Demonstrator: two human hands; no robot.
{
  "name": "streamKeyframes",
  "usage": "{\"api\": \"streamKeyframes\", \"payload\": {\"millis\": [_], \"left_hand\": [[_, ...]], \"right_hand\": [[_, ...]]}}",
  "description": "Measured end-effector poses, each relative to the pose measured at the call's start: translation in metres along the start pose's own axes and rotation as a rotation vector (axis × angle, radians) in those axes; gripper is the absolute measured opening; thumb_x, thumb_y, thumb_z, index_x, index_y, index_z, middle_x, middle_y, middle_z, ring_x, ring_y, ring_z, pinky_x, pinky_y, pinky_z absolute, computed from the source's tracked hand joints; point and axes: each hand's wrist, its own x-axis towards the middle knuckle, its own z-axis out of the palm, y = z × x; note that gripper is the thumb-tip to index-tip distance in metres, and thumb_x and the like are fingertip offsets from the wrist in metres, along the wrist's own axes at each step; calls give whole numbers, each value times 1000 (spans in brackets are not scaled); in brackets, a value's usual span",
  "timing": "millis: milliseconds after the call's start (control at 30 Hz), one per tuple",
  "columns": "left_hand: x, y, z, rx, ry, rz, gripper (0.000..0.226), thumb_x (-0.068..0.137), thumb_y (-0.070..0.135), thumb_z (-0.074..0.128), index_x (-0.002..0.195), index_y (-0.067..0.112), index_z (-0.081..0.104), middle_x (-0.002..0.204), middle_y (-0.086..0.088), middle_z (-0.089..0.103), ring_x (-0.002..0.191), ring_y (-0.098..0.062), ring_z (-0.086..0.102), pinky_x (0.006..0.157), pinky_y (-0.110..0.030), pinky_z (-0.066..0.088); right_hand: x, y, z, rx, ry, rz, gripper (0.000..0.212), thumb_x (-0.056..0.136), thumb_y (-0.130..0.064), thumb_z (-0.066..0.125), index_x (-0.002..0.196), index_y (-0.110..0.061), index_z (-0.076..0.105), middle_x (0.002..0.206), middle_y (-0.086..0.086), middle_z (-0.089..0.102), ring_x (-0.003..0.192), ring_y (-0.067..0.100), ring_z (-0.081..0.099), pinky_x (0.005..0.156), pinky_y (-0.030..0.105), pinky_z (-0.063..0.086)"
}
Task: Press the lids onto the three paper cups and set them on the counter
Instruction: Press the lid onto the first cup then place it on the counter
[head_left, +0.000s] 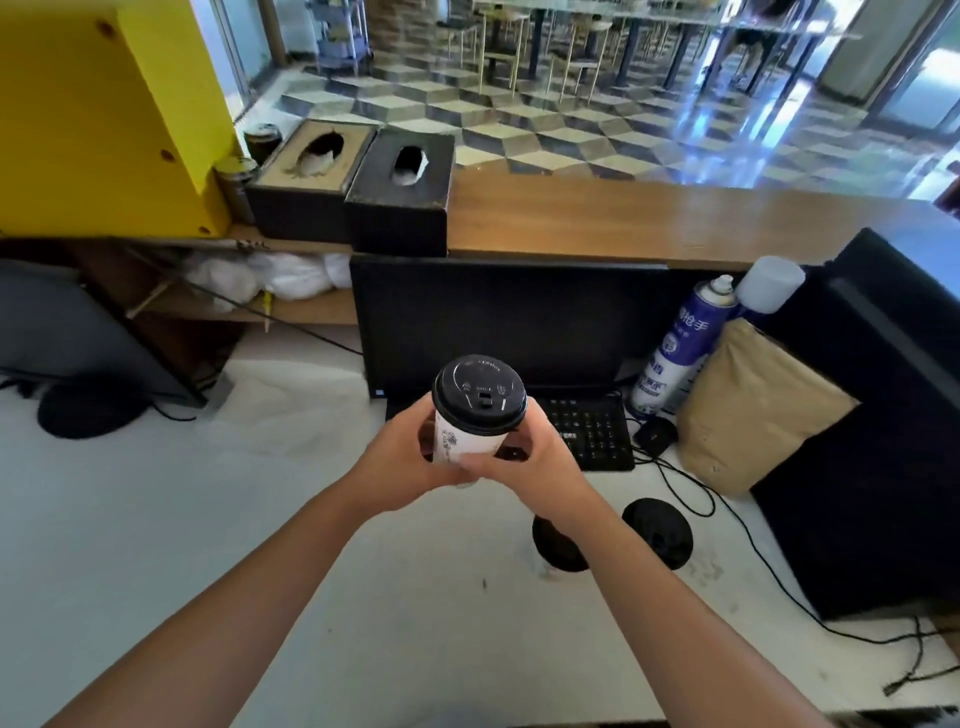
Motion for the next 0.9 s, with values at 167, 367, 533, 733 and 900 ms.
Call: {"api": "streamKeyframes", "payload": {"millis": [167,367,533,733,900], "left_hand": [[17,10,1,31,16,31,70,72,5,88,130,27,57,117,13,72,111,-10,68,83,-23,58],[63,40,-7,151,38,75,69,71,18,89,130,33,55,116,17,70,110,-4,67,92,-35,58],[111,75,-12,190,84,122,60,74,33,86,125,36,55,113,18,71,107,-3,67,94,-36,57],[167,99,-24,171,184,148,65,73,43,83,130,30,55,117,11,71,110,-10,67,97,-45,56],[209,111,-37,166,239,154,61,76,35,84,130,27,56,118,10,71,112,-13,66,100,-44,53]], "right_hand": [[18,-3,-15,-32,-37,-50,69,70,-31,91,129,-33,55,122,-13,69,112,6,66,95,38,58],[56,-29,-46,-95,-16,-124,68,69,-46,87,129,-38,56,124,-16,67,113,8,65,95,39,58],[96,-61,-80,-103,19,-160,66,72,-42,87,131,-35,57,120,-13,70,107,7,68,90,41,60],[153,-99,-108,-149,55,-197,71,68,-49,85,133,-38,56,117,-12,69,101,12,70,88,47,61],[198,-119,-120,-175,61,-218,75,65,-54,83,133,-36,56,120,-11,69,98,15,72,85,48,61]]}}
